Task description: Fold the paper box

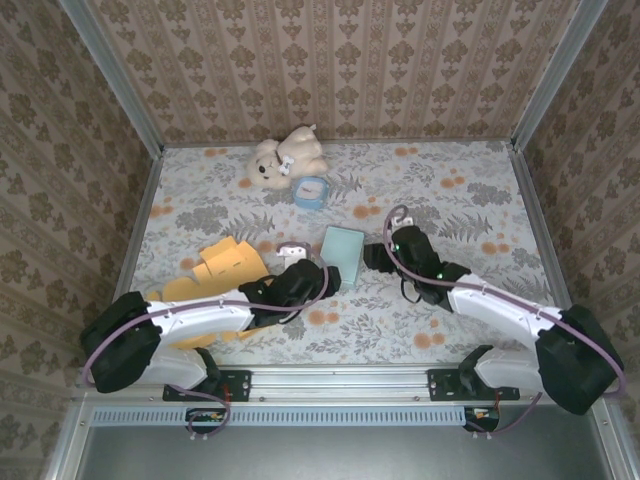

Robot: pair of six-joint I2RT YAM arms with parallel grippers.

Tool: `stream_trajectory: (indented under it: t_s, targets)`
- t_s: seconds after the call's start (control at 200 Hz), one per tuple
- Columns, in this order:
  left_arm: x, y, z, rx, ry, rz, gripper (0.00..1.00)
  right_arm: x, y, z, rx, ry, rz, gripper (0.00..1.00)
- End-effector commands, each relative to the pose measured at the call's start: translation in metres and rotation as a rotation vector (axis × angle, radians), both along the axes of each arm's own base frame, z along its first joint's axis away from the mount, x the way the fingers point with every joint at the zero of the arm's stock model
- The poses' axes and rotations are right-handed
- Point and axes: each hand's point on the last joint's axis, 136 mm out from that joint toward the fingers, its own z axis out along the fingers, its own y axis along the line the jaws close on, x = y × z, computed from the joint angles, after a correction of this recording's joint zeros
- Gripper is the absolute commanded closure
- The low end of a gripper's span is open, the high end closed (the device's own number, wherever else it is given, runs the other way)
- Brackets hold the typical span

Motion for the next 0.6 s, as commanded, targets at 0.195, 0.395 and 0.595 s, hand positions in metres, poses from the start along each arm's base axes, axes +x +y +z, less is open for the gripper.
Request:
stream_trajectory:
  t_s: [0.195, 0.395, 0.595]
  targets:
    - [-0.009, -0.009, -0.021, -0.105, 0.092, 0.102, 0.17, 0.073, 0.040, -0.006, 0.025, 0.032, 0.270, 0.27]
    - [-0.007, -0.022, -0.021, -0.135, 0.103, 0.103, 0.18, 0.104, 0.053, -0.036, 0.008, 0.121, 0.302, 0.26]
    - [-0.005, -0.033, -0.030, -0.161, 0.126, 0.113, 0.18, 0.115, 0.055, -0.058, 0.034, 0.180, 0.322, 0.26]
